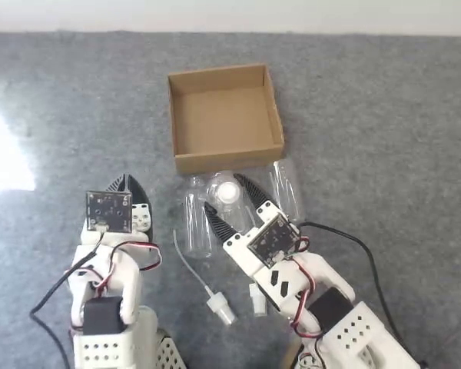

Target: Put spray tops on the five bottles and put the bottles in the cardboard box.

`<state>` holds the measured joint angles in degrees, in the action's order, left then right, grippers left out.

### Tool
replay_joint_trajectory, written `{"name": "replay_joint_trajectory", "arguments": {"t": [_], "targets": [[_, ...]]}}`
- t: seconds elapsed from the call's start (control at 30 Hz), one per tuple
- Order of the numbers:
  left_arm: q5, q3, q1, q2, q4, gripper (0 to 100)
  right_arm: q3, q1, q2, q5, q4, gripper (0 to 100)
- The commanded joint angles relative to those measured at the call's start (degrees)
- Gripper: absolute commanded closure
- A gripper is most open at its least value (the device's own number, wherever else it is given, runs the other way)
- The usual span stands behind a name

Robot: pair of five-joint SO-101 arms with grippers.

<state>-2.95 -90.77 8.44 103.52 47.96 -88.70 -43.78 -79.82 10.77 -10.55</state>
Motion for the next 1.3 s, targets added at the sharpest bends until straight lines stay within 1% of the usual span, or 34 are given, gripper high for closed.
{"name": "replay_joint_trajectory", "arguments": {"t": [0.0,0.17,0.43,0.63,0.83,0.93,1.0,1.13,1.27], "targets": [[0.79,0.75,0.18,1.05,-1.41,99,2.29,0.66,-1.54,1.14,1.01,89.1],[0.79,0.22,0.18,1.05,-1.49,99,4.31,2.33,-1.54,1.14,-0.48,89.1],[0.70,-0.40,0.18,1.05,-1.67,99,15.91,7.60,-1.01,0.70,-11.38,89.1],[0.62,-0.48,0.18,1.05,-1.67,99,22.95,7.87,-0.92,0.70,-17.19,89.1],[0.62,-0.48,0.18,1.05,-1.67,99,28.75,7.87,0.13,0.97,-18.33,89.2],[0.62,-0.48,0.26,1.05,-1.67,99,32.62,7.87,5.14,1.14,-18.33,91.9],[0.62,-0.22,2.02,1.05,-1.67,99,36.04,7.87,10.33,1.14,-18.24,93.8],[1.14,-0.57,6.77,1.05,-4.66,99,43.25,7.87,21.05,1.14,-17.80,93.9],[1.14,-0.57,7.82,1.05,-4.84,99,50.02,7.87,31.08,1.14,-17.71,93.9]]}}
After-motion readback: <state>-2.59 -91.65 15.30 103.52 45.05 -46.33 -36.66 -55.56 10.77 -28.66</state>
